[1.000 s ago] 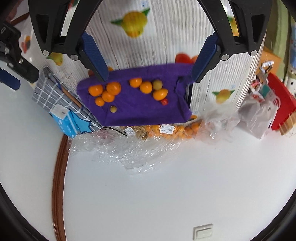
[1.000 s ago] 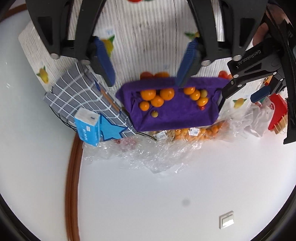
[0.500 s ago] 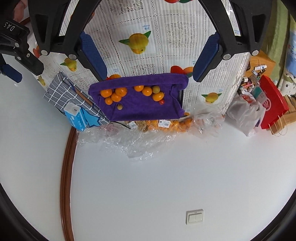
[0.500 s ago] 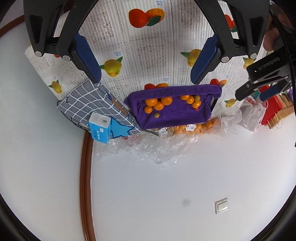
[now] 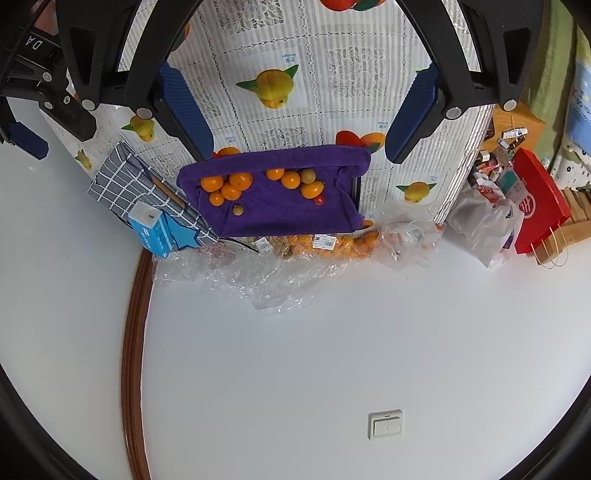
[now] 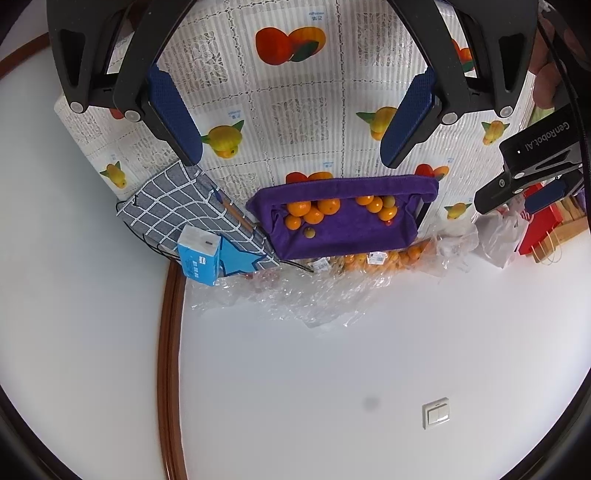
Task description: Organize fruits
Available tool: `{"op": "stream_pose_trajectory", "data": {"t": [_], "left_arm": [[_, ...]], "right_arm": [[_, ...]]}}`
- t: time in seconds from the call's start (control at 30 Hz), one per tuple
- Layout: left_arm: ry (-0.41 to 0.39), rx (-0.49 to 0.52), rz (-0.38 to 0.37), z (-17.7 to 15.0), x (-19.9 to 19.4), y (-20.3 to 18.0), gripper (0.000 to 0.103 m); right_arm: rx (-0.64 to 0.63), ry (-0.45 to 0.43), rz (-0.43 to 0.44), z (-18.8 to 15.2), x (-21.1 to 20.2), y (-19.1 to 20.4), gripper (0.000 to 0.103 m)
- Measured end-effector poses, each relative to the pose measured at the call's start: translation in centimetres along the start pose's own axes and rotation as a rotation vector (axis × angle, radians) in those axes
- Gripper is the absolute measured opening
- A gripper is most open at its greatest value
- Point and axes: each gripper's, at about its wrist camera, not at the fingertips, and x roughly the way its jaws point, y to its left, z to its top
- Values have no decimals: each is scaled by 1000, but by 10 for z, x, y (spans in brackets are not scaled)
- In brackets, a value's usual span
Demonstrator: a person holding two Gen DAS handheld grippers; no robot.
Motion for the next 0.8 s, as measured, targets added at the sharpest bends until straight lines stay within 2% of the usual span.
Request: {"op": "stream_pose_trajectory", "data": {"t": [0.8], "left_arm": [[-15, 2, -4, -2, -9, -1, 94]], "right_arm": [[10, -41, 0, -3, -20, 0, 96]]}}
